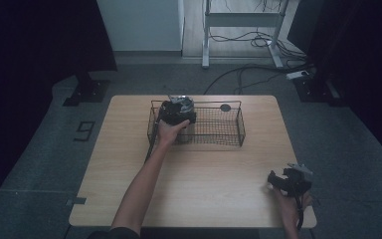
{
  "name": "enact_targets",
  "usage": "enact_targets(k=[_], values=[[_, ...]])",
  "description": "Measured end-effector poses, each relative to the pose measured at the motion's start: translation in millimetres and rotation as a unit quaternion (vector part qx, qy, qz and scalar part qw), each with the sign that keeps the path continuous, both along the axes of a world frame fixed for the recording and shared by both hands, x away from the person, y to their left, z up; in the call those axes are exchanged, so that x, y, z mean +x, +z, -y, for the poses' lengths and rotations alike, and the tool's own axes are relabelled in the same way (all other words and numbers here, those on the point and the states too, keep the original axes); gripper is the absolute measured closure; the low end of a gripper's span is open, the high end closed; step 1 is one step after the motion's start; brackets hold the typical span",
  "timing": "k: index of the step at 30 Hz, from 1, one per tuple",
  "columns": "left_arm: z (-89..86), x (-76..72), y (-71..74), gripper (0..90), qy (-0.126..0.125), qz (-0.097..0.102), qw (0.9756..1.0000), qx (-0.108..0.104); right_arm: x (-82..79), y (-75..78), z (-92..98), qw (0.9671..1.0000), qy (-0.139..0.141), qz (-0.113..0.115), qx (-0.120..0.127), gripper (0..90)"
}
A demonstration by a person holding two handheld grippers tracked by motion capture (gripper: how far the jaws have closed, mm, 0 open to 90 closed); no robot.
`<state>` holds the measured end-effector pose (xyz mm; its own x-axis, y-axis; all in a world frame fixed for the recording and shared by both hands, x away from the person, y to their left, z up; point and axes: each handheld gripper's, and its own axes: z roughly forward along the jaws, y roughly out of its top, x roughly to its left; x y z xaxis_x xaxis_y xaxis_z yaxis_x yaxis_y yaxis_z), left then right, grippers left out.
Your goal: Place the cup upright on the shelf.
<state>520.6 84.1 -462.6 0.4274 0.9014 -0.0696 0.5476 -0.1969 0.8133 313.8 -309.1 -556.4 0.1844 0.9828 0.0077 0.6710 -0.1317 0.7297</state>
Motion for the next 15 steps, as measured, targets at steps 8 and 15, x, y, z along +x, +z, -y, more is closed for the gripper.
enact_targets(k=[8,15], values=[[-2.8,-4.7,-4.2,3.6,-0.006,0.010,0.9999,0.000,0.0,0.0,0.0,1.0000,0.000,0.000,0.000,7.2],[-4.5,-9.0,-5.8,3.4,-0.007,0.013,0.9999,-0.001,-0.2,0.1,-0.2,1.0000,0.000,0.000,-0.001,7.4]])
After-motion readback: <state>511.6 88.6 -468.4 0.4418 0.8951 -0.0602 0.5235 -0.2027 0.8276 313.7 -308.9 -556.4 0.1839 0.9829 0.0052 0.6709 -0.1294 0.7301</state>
